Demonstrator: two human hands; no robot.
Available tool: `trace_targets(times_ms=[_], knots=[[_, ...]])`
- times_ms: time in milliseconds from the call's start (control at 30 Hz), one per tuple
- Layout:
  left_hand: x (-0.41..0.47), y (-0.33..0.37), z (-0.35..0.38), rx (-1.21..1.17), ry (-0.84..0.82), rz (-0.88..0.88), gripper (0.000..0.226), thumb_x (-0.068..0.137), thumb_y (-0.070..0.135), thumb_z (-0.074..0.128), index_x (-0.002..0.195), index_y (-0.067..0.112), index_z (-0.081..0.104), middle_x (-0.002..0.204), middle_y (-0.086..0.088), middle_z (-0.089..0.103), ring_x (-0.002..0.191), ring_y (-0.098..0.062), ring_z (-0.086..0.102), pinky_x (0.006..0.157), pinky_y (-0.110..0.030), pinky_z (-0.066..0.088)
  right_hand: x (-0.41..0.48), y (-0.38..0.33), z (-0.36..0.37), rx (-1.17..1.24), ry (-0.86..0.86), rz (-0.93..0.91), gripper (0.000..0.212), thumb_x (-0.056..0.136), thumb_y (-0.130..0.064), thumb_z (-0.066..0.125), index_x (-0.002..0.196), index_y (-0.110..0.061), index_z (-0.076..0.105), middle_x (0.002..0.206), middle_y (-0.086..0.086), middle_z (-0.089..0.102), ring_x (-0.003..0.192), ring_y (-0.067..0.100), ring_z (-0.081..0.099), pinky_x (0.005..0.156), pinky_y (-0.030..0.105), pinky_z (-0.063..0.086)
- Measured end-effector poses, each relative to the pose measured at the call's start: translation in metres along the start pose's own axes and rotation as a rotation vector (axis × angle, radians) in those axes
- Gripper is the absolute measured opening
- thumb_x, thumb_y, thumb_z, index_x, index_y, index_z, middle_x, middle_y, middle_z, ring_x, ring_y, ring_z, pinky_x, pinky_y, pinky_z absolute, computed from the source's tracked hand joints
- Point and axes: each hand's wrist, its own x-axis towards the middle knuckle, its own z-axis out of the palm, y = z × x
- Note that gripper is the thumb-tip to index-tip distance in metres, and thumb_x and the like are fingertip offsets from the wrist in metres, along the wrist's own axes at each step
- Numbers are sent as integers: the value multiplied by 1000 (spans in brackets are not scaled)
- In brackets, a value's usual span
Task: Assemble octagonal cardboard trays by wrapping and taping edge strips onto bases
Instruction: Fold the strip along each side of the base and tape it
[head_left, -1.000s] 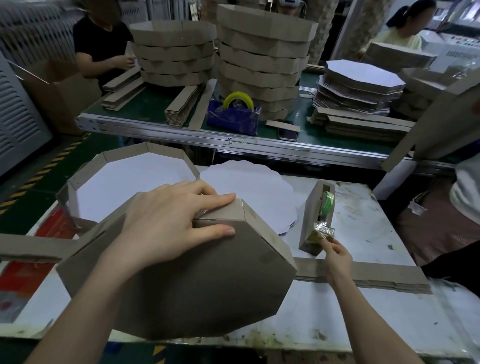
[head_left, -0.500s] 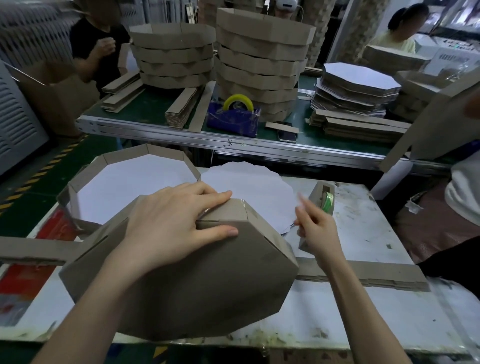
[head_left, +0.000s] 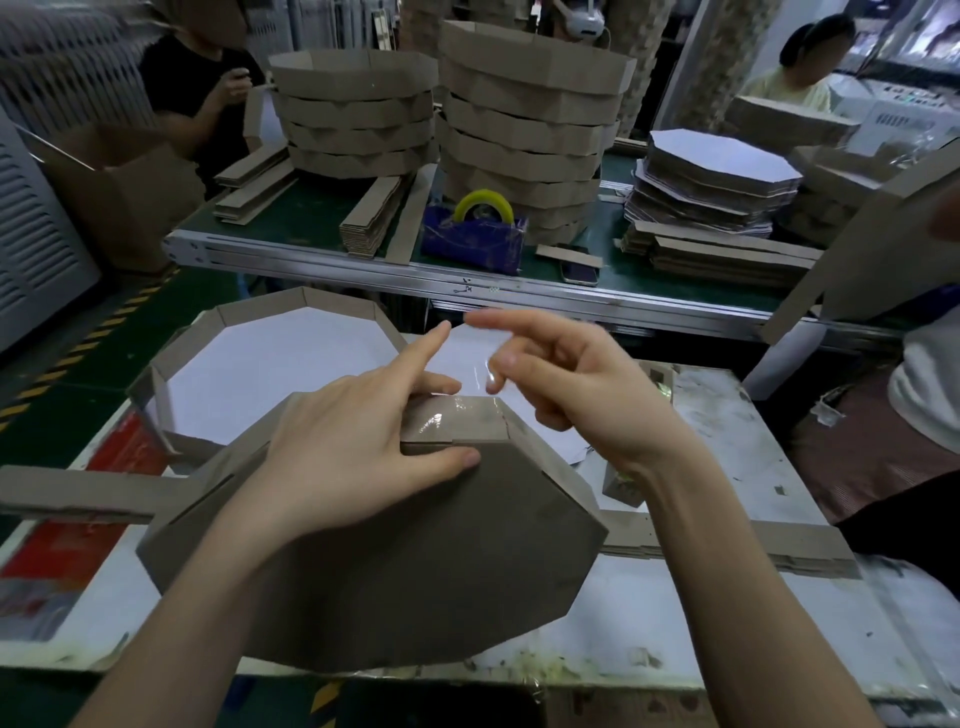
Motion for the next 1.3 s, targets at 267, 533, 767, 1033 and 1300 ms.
trace_targets(times_ms=[267, 533, 767, 1033, 1300], knots=[[-5, -5, 3, 58, 18, 1, 88, 70, 79, 50, 141, 60, 1, 127, 34, 54, 117, -7, 53, 79, -30, 46, -12, 14, -2, -157, 49, 266, 25, 98, -13, 58, 119, -23, 69, 74, -4, 67, 53, 10, 33, 47, 21, 27], [-4, 0, -5, 160, -51, 104, 43, 76, 77, 25, 117, 76, 39, 123, 31, 53, 109, 3, 46, 69, -13, 30, -17, 20, -5, -152, 37, 270, 27, 98, -12, 58, 119, -25, 69, 75, -2, 67, 56, 15, 31, 45, 19, 27], [-3, -4, -2, 118, -71, 120, 41, 75, 78, 25, 113, 74, 40, 129, 27, 53, 113, 1, 45, 74, -22, 37, -16, 26, -7, -150, 31, 282, 17, 96, -25, 65, 110, -23, 73, 67, -4, 65, 49, 6, 37, 44, 14, 30], [-2, -1, -1, 38, -41, 133, 37, 81, 72, 43, 116, 65, 50, 119, 29, 59, 107, -1, 50, 77, -31, 47, -8, 43, -18, -283, -73, 289, 33, 79, -58, 68, 90, -28, 77, 48, -12, 50, 43, 0, 42, 46, 6, 32], [1, -1, -2, 122, -110, 180, 45, 80, 76, 31, 119, 65, 51, 128, 30, 53, 114, 3, 46, 81, -29, 47, -11, 67, -30, -29, -299, 289, 17, 88, -45, 66, 96, -30, 70, 97, 1, 66, 92, 18, 62, 82, 31, 50]])
